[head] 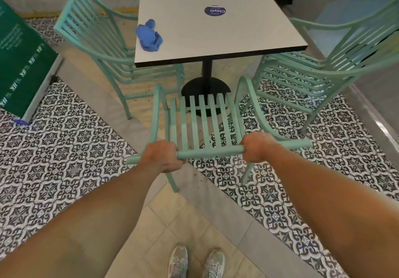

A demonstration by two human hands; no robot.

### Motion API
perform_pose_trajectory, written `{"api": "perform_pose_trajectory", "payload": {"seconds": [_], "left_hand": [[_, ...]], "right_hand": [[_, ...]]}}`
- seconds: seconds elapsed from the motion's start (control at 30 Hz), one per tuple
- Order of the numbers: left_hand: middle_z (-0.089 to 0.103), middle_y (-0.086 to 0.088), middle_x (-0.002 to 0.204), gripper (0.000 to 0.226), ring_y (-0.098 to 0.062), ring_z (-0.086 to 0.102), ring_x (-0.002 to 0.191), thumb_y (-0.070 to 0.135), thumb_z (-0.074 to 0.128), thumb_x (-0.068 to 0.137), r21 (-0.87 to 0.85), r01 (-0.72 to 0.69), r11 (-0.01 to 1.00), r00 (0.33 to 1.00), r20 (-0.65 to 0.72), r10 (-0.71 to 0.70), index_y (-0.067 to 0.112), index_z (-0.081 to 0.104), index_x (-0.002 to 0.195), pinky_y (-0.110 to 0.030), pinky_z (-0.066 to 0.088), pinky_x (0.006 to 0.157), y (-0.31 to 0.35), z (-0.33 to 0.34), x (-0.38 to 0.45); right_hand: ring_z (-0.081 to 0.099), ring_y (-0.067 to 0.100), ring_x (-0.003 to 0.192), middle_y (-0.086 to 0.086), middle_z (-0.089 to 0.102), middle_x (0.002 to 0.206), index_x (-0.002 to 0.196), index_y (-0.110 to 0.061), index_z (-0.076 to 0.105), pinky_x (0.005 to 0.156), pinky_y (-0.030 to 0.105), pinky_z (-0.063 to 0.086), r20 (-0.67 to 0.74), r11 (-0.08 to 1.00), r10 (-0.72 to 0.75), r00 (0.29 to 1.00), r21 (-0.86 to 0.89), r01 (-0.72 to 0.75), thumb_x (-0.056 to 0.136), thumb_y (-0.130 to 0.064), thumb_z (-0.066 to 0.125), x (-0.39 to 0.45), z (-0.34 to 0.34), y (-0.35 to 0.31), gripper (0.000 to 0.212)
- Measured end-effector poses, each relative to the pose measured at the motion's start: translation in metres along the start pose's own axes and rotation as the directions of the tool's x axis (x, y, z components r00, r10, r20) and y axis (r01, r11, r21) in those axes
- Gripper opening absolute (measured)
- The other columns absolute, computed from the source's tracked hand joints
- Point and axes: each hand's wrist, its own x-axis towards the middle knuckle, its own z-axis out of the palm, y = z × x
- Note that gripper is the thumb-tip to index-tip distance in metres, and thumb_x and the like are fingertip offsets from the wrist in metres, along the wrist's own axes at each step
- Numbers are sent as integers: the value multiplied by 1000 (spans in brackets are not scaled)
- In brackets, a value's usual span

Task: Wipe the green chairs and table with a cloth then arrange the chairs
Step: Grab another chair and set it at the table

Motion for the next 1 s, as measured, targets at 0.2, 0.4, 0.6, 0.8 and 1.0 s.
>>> {"api": "perform_pose_trajectory", "payload": {"seconds": [0.2,0.4,0.6,0.8,1.0], "left_hand": [[62,6,81,48,-16,56,73,68,55,80,-12,5,1000,1000,-26,-6,28,71,100,-29,39,62,-6,-12,32],[59,5,76,47,-17,56,74,66,56,80,-16,4,1000,999,-52,-5,27,72,101,-29,43,65,-9,-21,58],[58,6,72,47,-18,58,73,67,57,78,-21,17,1000,998,-65,-19,27,72,98,-29,42,64,-15,-27,80],[61,5,73,49,-18,59,71,69,58,75,-2,12,1000,998,-62,-12,26,73,96,-29,43,61,-22,-29,90],[59,6,71,47,-17,57,71,67,59,76,4,18,1000,997,-70,-18,27,73,96,-29,40,61,-21,-30,90]], "right_hand": [[62,7,71,-6,63,79,107,-25,64,65,23,55,-28,1000,-11,1000,5,11,85,-30,59,36,-15,10,24],[57,9,73,-5,61,78,104,-24,64,66,25,45,-82,999,-20,996,-33,17,86,-31,58,60,-35,17,20],[57,9,73,-4,58,78,102,-23,60,63,24,45,-104,999,-29,994,-22,27,87,-30,57,76,-45,20,17],[57,11,74,-4,59,79,98,-22,56,69,27,50,-108,999,-33,994,-8,33,86,-31,58,83,-48,19,15],[59,11,75,-4,60,80,100,-23,56,67,26,52,-108,1000,-26,994,7,27,85,-31,60,88,-46,21,17]]}}
